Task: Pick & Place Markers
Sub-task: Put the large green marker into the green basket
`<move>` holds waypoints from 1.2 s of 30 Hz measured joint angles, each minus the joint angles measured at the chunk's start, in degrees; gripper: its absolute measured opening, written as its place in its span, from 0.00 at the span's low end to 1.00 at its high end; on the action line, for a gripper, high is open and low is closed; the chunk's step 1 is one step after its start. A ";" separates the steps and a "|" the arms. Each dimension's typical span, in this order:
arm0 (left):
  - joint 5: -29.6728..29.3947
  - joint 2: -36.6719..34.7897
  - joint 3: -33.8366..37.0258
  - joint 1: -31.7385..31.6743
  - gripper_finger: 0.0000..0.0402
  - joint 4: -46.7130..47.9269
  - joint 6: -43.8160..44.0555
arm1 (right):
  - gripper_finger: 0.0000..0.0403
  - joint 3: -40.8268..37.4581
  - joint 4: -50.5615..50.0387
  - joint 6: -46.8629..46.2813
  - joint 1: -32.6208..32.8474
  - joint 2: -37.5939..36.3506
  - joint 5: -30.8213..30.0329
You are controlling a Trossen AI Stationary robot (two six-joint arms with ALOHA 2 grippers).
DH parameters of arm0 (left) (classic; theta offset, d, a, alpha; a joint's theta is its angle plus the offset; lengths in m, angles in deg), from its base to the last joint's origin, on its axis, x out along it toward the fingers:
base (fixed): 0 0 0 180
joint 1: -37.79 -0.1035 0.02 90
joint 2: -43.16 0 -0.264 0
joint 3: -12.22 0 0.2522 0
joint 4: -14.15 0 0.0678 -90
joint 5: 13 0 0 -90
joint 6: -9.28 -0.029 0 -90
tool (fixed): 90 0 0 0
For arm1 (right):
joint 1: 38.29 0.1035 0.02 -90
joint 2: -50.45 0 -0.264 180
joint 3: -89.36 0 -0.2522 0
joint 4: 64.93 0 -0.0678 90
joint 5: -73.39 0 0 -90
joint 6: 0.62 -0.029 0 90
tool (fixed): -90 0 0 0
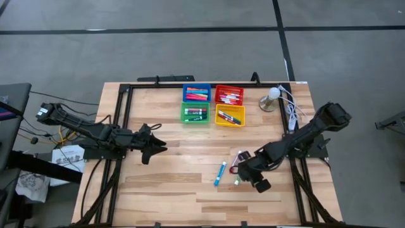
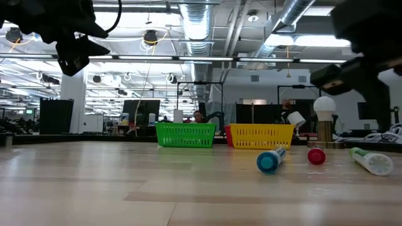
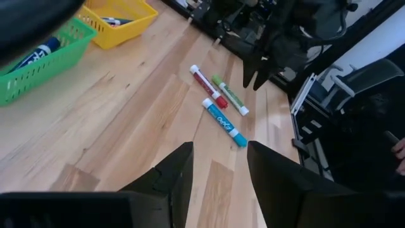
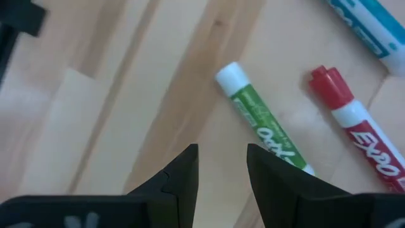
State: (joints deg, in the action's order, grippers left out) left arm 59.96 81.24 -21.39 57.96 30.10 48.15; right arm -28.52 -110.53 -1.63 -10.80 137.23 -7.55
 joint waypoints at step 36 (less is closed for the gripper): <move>-0.07 0.16 0.92 -0.02 0.37 -0.43 0.42 | 0.26 0.31 1.05 8.45 -4.86 11.40 -4.73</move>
State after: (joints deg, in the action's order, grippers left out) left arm 59.89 81.40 -20.46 57.93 29.67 48.57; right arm -28.22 -109.48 6.81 -15.66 148.62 -12.28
